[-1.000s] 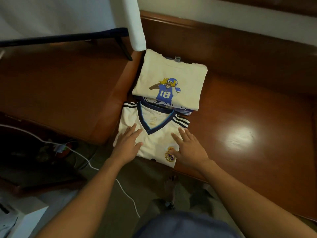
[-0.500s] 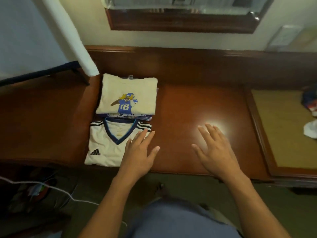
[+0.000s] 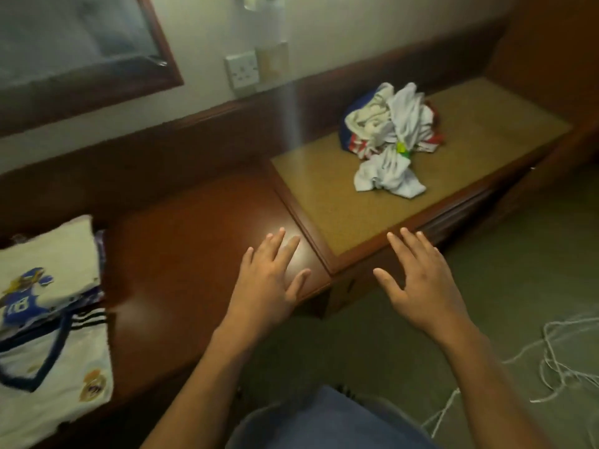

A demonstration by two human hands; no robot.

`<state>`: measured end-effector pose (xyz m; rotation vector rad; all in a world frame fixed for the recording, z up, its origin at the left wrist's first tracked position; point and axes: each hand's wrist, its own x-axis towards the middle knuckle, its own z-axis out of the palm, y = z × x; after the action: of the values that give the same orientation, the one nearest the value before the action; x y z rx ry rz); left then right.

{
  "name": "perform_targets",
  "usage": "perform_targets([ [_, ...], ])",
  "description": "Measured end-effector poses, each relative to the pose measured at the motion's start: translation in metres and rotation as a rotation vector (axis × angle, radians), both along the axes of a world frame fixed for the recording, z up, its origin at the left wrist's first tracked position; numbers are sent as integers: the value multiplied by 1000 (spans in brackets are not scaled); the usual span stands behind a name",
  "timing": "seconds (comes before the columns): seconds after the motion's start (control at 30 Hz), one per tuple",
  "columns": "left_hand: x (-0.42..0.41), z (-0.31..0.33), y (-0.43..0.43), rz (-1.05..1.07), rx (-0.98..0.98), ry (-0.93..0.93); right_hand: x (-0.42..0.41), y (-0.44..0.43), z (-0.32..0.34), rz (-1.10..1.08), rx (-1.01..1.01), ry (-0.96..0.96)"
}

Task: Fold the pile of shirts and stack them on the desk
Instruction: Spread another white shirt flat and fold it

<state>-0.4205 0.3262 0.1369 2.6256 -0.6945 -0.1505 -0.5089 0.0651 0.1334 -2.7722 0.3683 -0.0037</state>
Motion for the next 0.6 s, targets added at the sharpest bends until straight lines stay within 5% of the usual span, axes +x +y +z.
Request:
perform_targets([
  [0.27,2,3,-144,-92,-23,30,-20,-134,9,-93,-10,14],
  [0.6,101,-28,-248,-58,-2,61,80,-241,-3,-31,-9,-12],
])
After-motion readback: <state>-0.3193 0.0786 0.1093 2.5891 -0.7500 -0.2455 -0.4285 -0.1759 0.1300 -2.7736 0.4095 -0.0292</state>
